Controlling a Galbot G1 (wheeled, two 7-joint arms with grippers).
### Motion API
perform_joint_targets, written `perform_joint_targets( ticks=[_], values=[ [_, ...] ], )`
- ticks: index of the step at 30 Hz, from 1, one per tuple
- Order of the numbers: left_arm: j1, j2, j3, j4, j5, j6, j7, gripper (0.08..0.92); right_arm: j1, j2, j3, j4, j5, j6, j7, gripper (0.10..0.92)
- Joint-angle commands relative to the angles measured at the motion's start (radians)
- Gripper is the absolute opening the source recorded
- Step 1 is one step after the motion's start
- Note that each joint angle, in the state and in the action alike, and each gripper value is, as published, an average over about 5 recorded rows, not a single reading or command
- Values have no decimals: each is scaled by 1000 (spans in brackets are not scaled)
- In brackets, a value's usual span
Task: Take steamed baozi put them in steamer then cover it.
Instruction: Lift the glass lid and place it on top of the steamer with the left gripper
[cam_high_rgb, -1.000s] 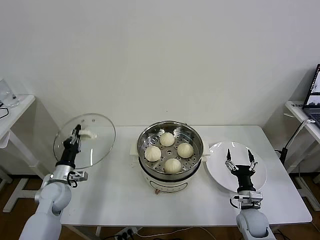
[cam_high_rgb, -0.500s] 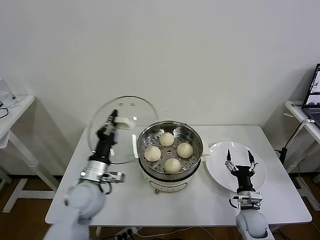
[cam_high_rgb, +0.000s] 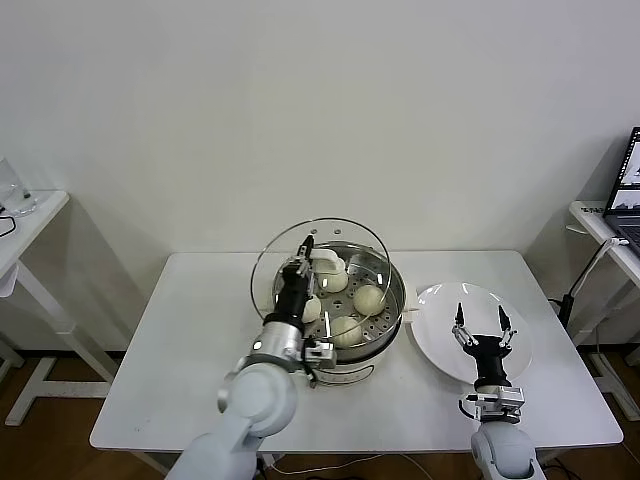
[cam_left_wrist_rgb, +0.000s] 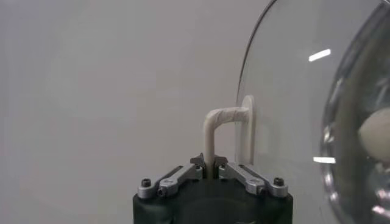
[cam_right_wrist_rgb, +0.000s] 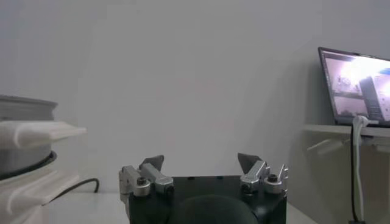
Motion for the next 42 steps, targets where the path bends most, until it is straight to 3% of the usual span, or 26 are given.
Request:
perform_joint_targets(
  ticks=[1, 16, 42],
  values=[
    [-62, -101, 81, 130, 133, 93, 145, 191, 10, 7, -2, -14, -3, 2, -2, 823],
    [-65, -185, 69, 184, 204, 100, 148, 191, 34, 15, -6, -43, -14, 5, -6, 823],
    [-62, -200, 58, 233, 266, 76, 135, 191, 47, 15, -3, -57, -17, 9, -10, 823]
  ],
)
